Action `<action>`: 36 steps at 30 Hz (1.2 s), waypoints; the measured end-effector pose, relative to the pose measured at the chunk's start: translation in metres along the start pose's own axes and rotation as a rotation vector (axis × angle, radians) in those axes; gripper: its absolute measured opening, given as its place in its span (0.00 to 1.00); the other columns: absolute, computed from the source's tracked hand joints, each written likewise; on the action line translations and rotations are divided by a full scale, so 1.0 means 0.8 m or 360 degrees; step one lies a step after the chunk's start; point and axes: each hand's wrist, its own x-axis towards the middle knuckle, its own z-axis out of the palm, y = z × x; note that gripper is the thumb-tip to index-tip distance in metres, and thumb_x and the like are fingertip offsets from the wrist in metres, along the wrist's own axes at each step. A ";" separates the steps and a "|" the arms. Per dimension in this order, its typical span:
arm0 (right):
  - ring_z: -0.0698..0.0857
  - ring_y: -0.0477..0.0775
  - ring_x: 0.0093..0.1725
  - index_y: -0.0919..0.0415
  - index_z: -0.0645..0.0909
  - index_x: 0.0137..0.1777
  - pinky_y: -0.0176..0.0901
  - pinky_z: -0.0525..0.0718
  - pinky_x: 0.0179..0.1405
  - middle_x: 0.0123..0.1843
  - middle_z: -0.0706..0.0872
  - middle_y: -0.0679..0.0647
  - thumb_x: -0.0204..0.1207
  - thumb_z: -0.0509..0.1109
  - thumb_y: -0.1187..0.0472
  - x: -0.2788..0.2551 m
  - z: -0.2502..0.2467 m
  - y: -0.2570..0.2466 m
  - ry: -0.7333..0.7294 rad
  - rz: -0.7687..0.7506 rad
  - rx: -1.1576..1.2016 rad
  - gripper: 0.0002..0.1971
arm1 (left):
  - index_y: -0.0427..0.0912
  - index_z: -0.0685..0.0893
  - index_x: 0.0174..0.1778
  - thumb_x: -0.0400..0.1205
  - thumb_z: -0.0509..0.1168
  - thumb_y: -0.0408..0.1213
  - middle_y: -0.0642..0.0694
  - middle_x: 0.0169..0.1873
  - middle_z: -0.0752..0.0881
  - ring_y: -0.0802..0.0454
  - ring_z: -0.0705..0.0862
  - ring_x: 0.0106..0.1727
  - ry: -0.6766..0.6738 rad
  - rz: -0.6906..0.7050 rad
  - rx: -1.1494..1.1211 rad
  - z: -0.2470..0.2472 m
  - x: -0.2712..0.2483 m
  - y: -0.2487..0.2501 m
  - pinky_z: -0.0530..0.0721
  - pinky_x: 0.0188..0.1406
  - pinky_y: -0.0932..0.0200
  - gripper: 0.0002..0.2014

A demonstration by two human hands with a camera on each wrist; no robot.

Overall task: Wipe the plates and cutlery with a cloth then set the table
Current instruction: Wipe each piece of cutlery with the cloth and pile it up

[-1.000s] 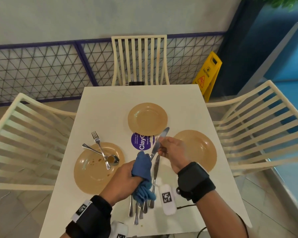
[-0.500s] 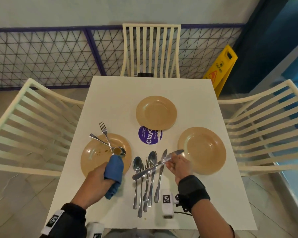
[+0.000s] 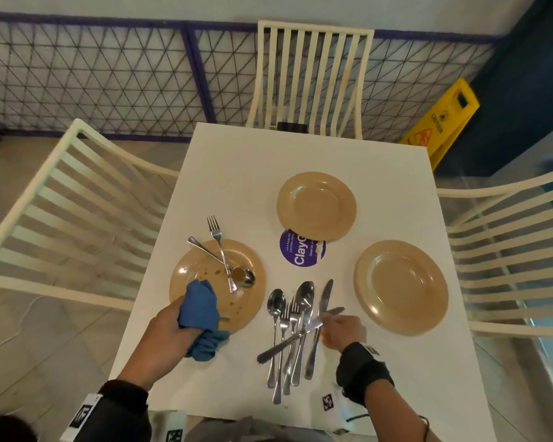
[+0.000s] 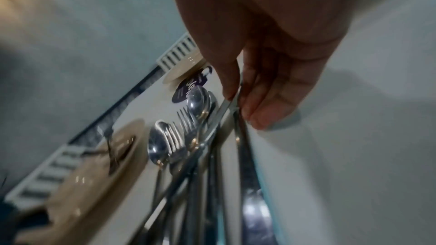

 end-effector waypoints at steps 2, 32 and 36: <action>0.89 0.51 0.35 0.56 0.86 0.36 0.42 0.89 0.42 0.35 0.91 0.51 0.76 0.67 0.43 0.005 -0.007 -0.003 0.0005 -0.0085 -0.0367 0.18 | 0.61 0.82 0.54 0.84 0.70 0.36 0.53 0.48 0.91 0.55 0.88 0.50 0.0003 0.0002 -0.0026 -0.008 0.005 -0.005 0.83 0.43 0.66 0.13; 0.87 0.61 0.43 0.57 0.88 0.45 0.49 0.86 0.45 0.45 0.88 0.57 0.80 0.64 0.57 -0.008 0.200 -0.293 -0.0160 -0.0777 -0.1040 0.11 | 0.29 0.81 0.52 0.84 0.62 0.20 0.51 0.20 0.82 0.59 0.76 0.21 -0.0149 -0.0210 -0.0375 -0.095 0.055 -0.020 0.74 0.25 0.70 0.04; 0.89 0.59 0.44 0.53 0.92 0.42 0.51 0.90 0.50 0.43 0.91 0.53 0.78 0.68 0.59 -0.011 0.181 -0.290 -0.0249 -0.0758 -0.0639 0.10 | 0.42 0.83 0.49 0.85 0.65 0.29 0.49 0.30 0.86 0.62 0.80 0.29 -0.0089 -0.0169 -0.0221 -0.094 0.061 -0.019 0.79 0.33 0.66 0.04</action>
